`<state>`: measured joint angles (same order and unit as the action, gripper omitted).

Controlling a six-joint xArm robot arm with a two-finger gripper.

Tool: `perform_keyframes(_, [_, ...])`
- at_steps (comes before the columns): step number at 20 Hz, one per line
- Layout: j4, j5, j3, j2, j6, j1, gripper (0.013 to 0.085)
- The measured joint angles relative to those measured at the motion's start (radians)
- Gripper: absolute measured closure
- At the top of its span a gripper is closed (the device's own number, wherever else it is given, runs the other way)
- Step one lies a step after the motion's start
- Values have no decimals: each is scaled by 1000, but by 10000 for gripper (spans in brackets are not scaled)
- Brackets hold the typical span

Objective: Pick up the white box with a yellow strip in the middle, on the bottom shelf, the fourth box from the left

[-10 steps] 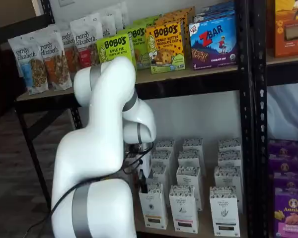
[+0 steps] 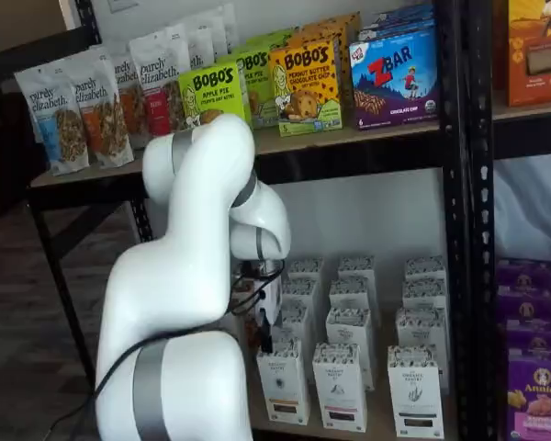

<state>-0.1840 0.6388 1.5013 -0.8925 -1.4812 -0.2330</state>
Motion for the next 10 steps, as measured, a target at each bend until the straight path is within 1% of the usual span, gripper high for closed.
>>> perform_keyframes(3, [7,-40,7,-16,7,-3,130])
perform_keyframes(7, [31,-45,40,-51,27,-4,130])
perform_keyframes(10, [30,-47,66,-76,24,0,130])
